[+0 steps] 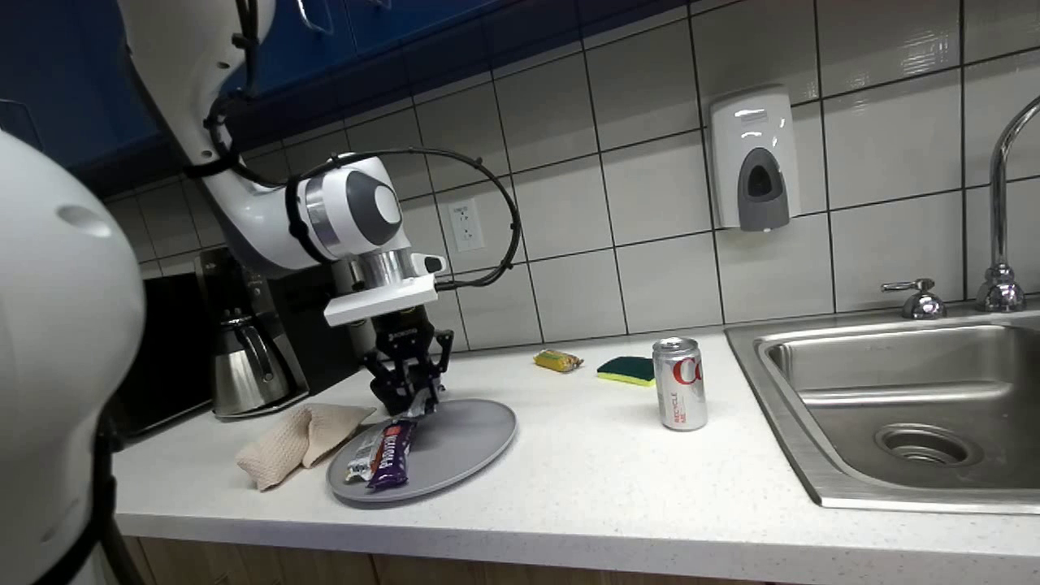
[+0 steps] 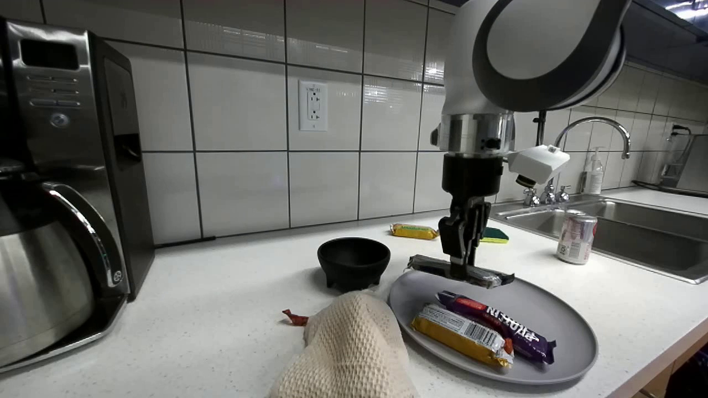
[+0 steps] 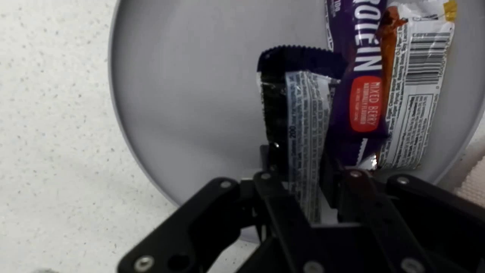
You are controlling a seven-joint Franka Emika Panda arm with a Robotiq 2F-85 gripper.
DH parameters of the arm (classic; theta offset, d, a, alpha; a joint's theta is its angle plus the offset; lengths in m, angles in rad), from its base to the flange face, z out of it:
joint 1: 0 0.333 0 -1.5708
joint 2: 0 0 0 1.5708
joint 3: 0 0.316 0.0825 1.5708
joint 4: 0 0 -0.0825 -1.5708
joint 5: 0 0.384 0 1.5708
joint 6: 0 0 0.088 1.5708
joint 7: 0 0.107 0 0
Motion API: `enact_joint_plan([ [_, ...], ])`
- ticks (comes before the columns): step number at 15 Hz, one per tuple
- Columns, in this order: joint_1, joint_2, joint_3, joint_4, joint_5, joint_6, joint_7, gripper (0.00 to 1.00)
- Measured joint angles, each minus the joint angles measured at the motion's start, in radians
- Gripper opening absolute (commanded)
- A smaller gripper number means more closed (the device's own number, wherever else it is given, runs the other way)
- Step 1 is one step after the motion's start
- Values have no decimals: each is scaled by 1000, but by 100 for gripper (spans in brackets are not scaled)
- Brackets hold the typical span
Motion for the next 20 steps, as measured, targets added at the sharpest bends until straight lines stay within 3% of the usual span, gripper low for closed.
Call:
enact_joint_plan([
  [8, 6, -20, 0, -67, -51, 0, 88, 8],
  [9, 6, -20, 0, -70, -58, 0, 91, 14],
  [10, 6, -20, 0, -73, -63, 0, 92, 56],
  [11, 6, -20, 0, -74, -66, 0, 92, 56],
  [17, 9, -51, 7, -74, -77, -1, 91, 98],
  [20, 9, -85, 10, -72, -83, -2, 87, 100],
])
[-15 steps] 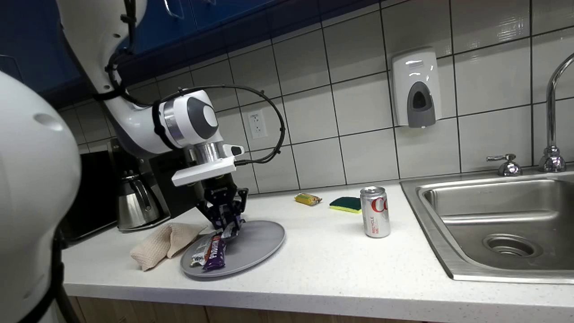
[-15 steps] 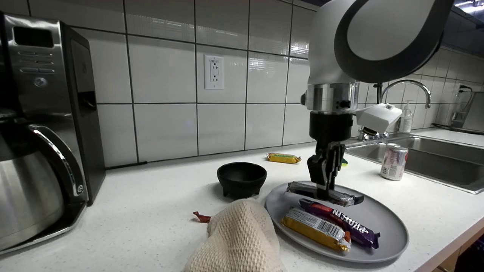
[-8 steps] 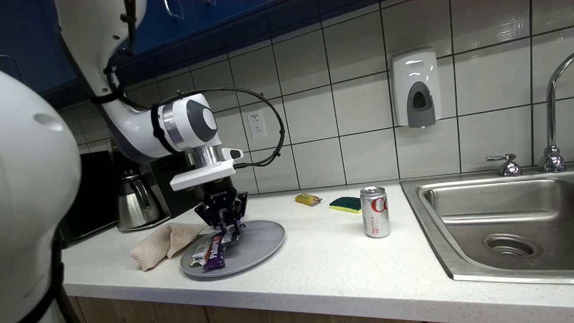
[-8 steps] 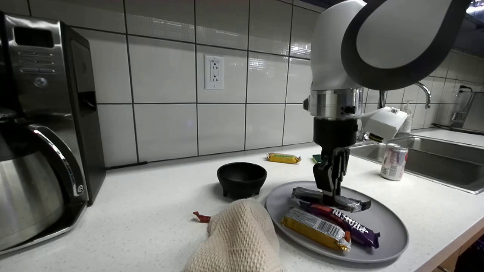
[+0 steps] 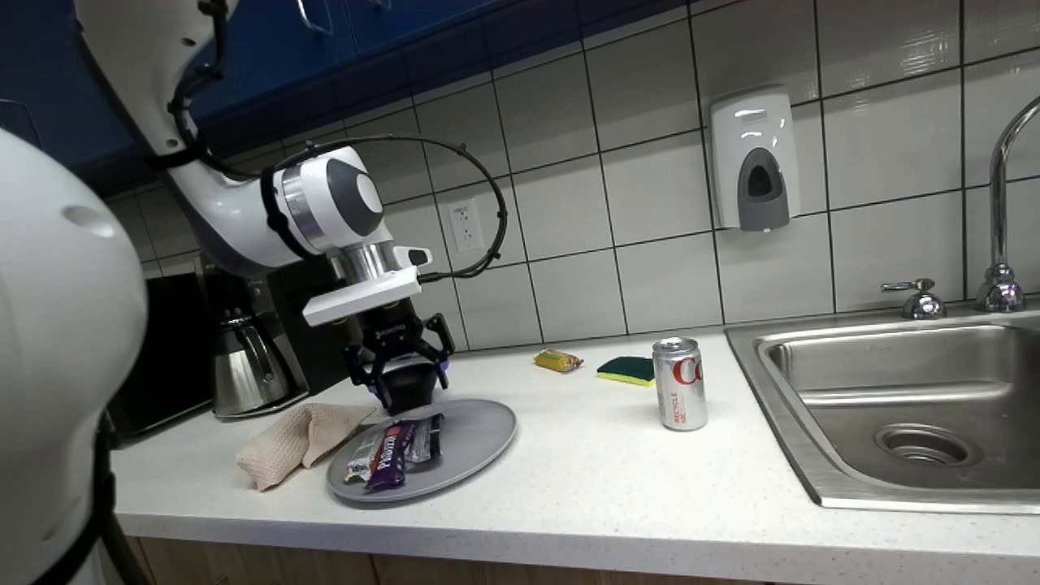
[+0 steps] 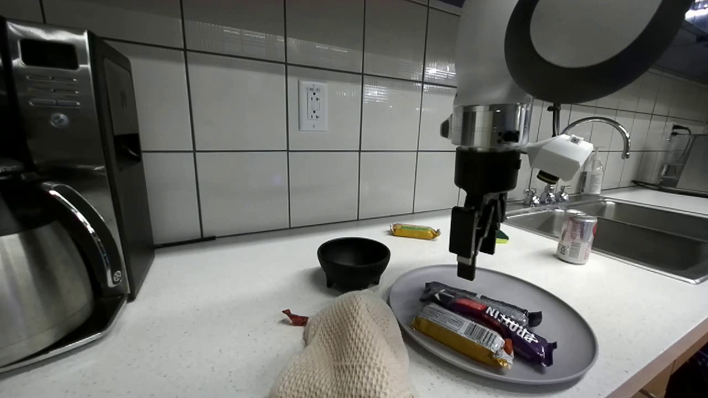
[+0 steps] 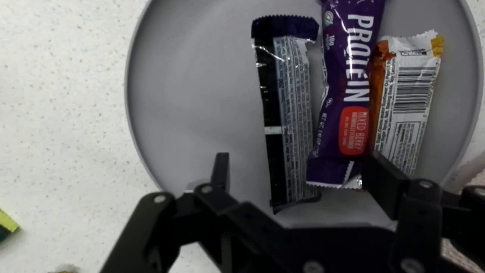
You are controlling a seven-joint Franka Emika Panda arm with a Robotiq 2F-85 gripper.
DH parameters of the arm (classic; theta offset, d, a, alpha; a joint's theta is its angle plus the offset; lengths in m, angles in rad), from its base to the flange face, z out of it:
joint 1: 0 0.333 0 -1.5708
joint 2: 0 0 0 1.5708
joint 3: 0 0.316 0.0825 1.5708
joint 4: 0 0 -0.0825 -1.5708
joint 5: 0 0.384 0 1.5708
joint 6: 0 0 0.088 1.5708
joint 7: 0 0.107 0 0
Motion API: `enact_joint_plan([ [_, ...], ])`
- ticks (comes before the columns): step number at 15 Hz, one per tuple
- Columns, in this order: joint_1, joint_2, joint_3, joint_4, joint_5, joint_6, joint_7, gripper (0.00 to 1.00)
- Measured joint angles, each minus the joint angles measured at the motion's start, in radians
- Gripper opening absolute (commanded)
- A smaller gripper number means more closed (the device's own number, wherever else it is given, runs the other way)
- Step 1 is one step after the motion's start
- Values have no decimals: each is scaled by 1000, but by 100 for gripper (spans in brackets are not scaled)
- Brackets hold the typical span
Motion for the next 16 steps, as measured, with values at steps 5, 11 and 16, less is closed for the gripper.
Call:
enact_joint_plan([
  [5, -5, -16, -10, 20, -20, -1, -15, 100],
  [11, -42, 7, -64, 76, -29, 2, -137, 100],
  [16, -89, 85, -109, 170, -29, 9, -276, 100],
])
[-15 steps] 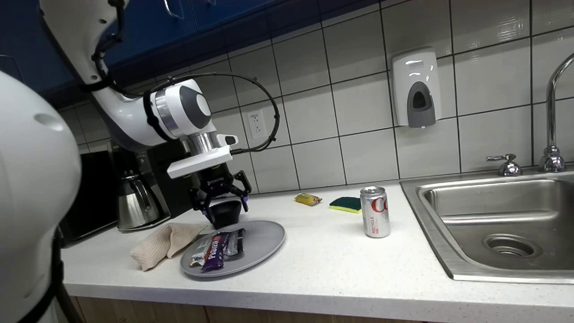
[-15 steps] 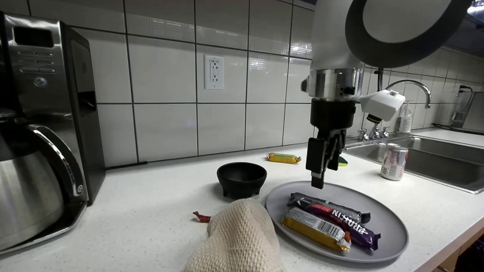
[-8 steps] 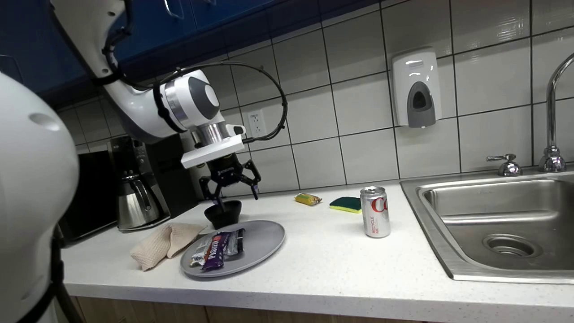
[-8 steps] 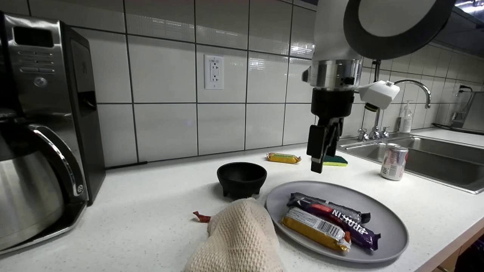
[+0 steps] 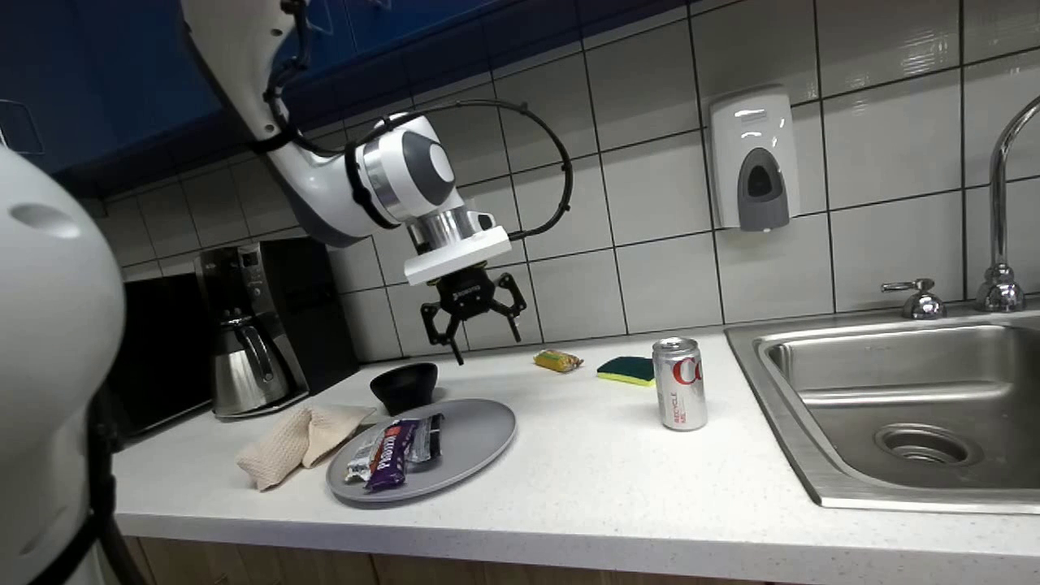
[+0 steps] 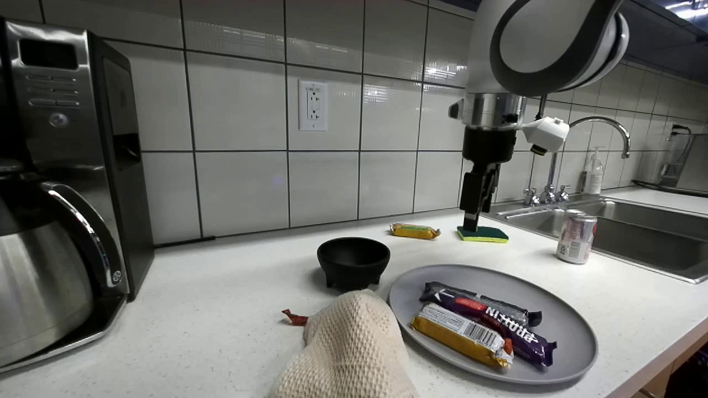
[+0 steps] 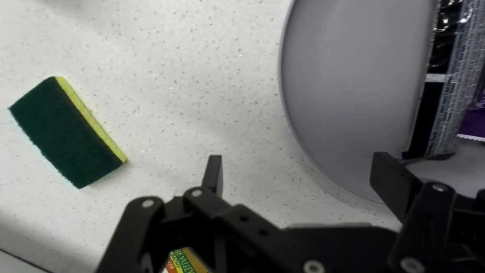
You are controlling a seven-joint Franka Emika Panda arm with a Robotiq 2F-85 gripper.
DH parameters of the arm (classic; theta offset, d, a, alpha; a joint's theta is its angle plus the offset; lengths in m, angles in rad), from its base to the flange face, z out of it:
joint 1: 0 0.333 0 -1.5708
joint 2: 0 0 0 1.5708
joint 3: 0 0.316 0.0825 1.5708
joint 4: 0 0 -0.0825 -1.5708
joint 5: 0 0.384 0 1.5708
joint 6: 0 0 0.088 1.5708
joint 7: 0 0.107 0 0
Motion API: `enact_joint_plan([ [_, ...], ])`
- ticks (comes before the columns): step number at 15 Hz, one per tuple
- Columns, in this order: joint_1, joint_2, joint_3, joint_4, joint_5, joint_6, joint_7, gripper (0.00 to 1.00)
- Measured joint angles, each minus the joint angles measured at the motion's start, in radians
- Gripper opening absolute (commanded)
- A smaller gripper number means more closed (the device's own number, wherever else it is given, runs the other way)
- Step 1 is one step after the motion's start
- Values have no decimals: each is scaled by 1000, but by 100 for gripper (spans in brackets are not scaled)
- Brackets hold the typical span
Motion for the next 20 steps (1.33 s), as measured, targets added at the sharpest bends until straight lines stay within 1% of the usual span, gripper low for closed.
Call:
enact_joint_plan([
  [5, -45, 104, -10, 104, 27, 26, -118, 100],
  [10, -89, 201, -6, 209, 112, 44, -232, 100],
  [15, -131, 285, 10, 310, 154, 43, -314, 100],
  [20, -156, 375, 35, 411, 163, 41, -380, 100],
])
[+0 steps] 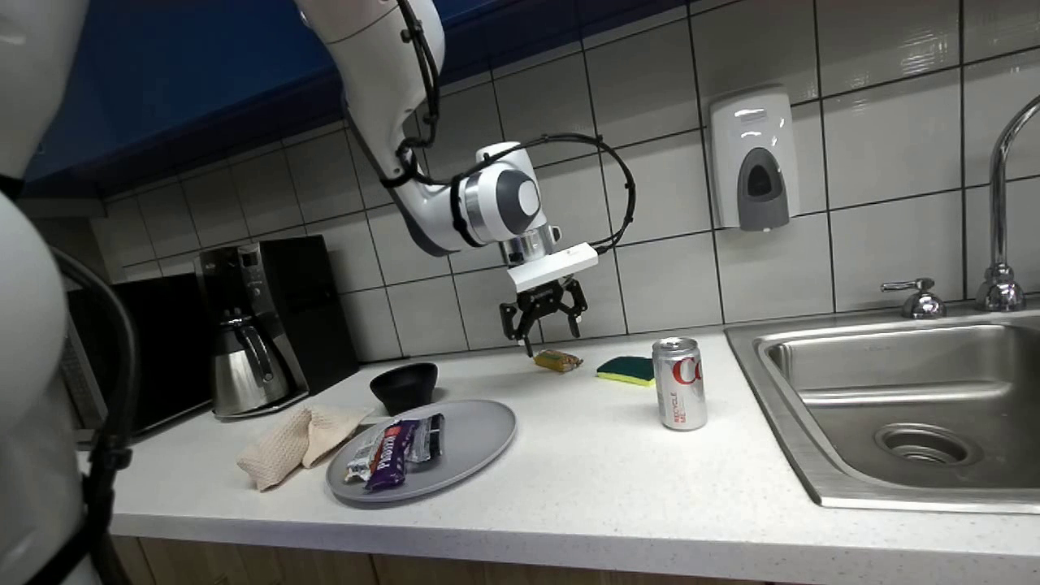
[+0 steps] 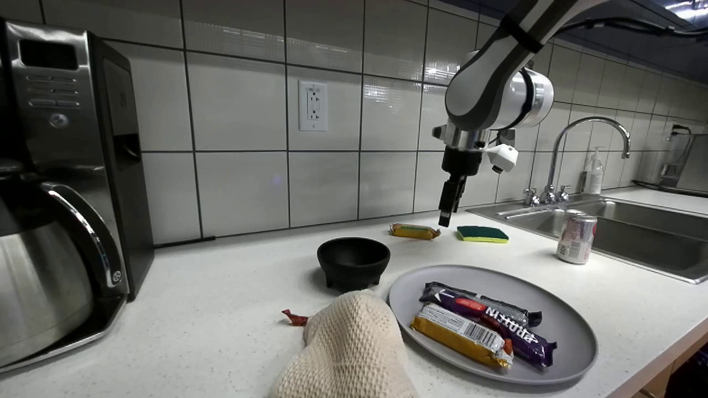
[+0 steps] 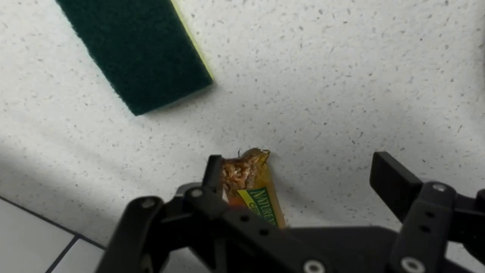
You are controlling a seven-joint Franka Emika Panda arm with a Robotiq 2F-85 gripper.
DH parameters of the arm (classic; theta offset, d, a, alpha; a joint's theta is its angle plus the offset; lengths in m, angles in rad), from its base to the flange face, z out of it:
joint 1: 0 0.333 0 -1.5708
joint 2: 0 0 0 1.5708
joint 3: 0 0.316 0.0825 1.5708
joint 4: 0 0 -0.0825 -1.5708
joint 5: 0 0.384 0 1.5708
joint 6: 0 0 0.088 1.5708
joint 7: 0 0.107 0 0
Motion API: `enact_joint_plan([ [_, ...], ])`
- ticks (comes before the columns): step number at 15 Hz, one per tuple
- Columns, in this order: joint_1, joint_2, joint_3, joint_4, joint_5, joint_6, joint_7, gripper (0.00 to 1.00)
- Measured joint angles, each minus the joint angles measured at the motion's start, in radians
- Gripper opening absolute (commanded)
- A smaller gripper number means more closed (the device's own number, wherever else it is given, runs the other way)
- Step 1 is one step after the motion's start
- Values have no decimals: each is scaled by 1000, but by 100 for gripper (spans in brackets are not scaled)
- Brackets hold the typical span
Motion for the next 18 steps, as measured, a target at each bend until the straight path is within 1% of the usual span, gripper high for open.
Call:
enact_joint_plan([
  [9, -13, 140, 26, 173, 0, -16, -39, 100],
  [14, -24, 203, 50, 257, 1, -51, -59, 100],
  [18, -26, 238, 55, 309, 1, -76, -65, 100],
])
